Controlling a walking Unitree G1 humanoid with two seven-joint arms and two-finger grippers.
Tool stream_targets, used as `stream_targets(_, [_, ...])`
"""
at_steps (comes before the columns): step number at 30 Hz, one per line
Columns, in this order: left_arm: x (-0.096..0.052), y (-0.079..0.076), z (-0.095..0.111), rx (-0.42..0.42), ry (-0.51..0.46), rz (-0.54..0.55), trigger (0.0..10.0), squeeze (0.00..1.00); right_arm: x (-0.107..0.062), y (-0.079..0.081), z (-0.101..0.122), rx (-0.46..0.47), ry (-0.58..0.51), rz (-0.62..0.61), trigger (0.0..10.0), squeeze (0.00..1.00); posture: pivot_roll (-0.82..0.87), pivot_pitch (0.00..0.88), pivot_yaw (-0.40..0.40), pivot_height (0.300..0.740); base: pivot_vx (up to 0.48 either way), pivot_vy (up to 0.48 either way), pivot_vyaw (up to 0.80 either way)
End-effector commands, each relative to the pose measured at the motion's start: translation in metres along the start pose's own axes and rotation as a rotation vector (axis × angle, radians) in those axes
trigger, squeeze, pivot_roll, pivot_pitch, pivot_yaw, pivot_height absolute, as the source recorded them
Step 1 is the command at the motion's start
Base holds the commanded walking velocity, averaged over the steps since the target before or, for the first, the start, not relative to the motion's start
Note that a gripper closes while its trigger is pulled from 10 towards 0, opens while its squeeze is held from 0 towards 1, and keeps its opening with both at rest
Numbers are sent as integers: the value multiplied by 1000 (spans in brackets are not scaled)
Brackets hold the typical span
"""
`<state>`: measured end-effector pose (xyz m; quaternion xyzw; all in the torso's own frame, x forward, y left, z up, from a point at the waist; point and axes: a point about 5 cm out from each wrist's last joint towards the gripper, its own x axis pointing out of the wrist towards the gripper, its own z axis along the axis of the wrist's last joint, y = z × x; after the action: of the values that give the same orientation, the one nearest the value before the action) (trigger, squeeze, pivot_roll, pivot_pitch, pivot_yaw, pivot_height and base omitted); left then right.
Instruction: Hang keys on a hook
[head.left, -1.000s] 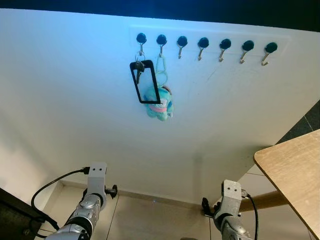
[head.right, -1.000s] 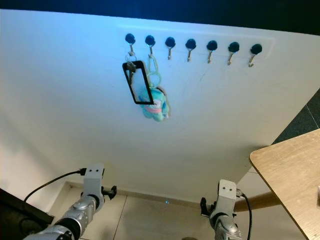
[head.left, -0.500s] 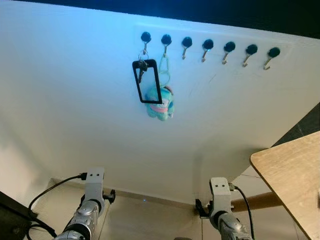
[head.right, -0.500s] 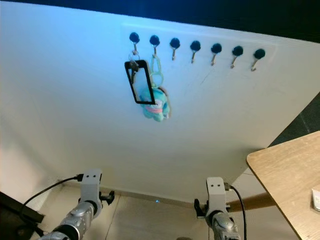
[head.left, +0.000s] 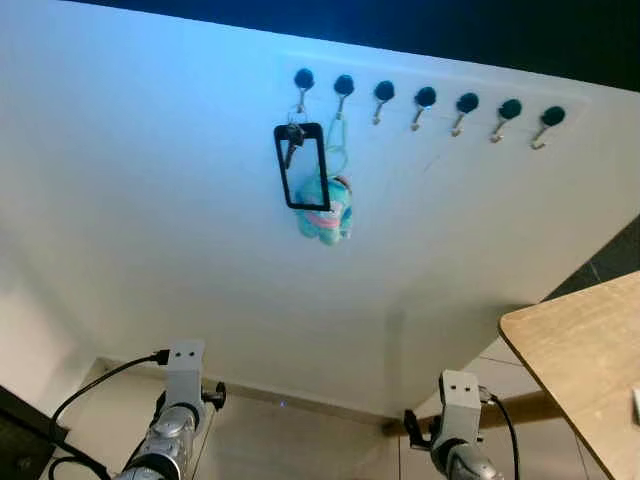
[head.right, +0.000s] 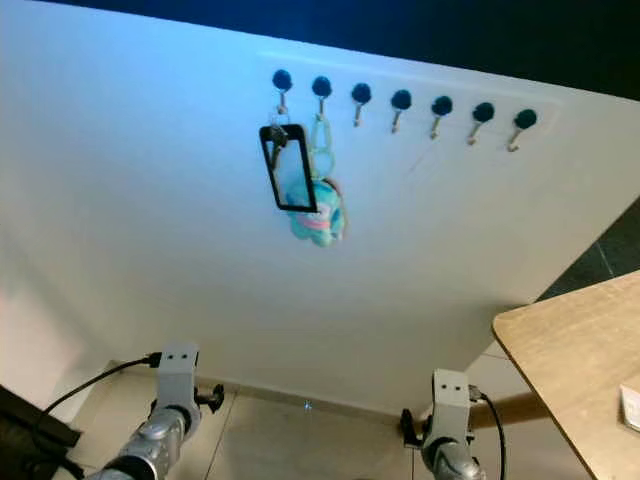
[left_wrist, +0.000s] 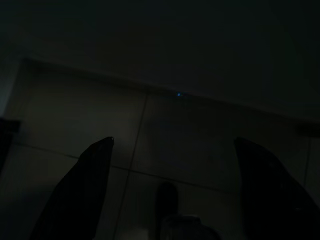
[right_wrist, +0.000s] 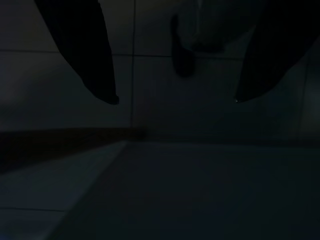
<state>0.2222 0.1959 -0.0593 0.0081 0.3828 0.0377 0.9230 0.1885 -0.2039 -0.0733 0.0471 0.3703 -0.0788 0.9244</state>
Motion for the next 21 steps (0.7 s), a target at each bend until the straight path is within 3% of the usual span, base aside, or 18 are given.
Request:
stream_targets(1, [0, -8, -1, 10, 4, -21, 10000, 0, 0, -4, 2, 21, -7, -21, 10000, 0, 46, 39, -69, 740, 0, 0, 0])
stream_targets(14, [2, -4, 6, 66, -3, -37, 10000, 0, 1, 1, 3, 33, -10, -3, 10000, 0, 64, 56, -62, 740, 0, 0, 0])
stream_targets(21, [2, -4, 6, 28, -3, -30, 10000, 0, 2, 4, 4, 64, -16, -9, 10000, 0, 61, 67, -57, 740, 0, 0, 0])
